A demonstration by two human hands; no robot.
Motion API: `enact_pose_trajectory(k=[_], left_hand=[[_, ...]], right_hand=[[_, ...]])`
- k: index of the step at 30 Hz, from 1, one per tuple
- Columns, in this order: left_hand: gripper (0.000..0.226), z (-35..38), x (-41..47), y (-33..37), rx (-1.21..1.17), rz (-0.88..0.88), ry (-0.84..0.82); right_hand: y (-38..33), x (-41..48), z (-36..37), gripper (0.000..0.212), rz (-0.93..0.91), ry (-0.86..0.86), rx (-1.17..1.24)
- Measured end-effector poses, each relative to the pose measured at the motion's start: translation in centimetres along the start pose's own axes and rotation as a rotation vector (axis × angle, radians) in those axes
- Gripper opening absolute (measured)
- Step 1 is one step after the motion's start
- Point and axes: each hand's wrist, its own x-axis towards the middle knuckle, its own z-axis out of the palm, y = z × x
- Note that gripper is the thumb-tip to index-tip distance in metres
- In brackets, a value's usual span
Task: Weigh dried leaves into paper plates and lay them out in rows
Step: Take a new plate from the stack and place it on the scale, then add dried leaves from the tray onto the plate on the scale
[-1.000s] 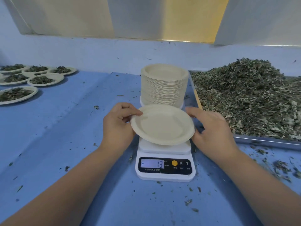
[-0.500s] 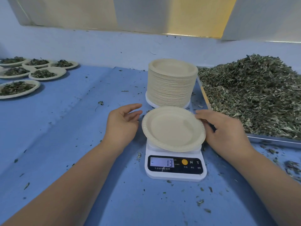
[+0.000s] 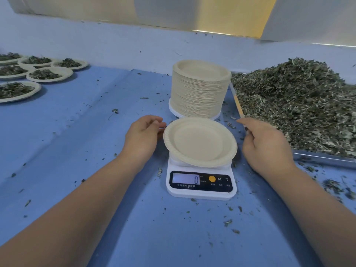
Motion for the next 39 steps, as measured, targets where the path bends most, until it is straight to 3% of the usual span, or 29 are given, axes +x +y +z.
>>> enact_pose_trajectory(k=[12,17,22,27,34,39], left_hand=[[0.029,1.0,-1.4,0.4,0.055,0.001,-0.089],[0.030,1.0,-1.7,0.9,-0.003,-0.033,-0.118],[0.031,1.2,-1.8,1.2,-0.006,-0.048,-0.112],[0.037,1.5,-1.8,1.1,0.026,-0.053,0.019],[0.046,1.7,-1.5,0.8,0.032,-0.043,0.035],[0.047,1.6,-1.1,0.5,0.008,-0.061,0.054]], right_hand=[[-0.1,0.0,0.2,0.032,0.052,-0.046,-0.296],[0.1,0.0,0.2,0.049,0.161,-0.091,-0.405],[0.5,0.5,-0.2,0.057,0.244,-0.182,-0.421],[1.6,2.8,-0.6,0.058,0.326,-0.197,-0.208],[5.2,9.1,2.1,0.046,0.314,-0.420,-0.212],[7.3,10.9,3.2,0.050,0.298,-0.613,-0.269]])
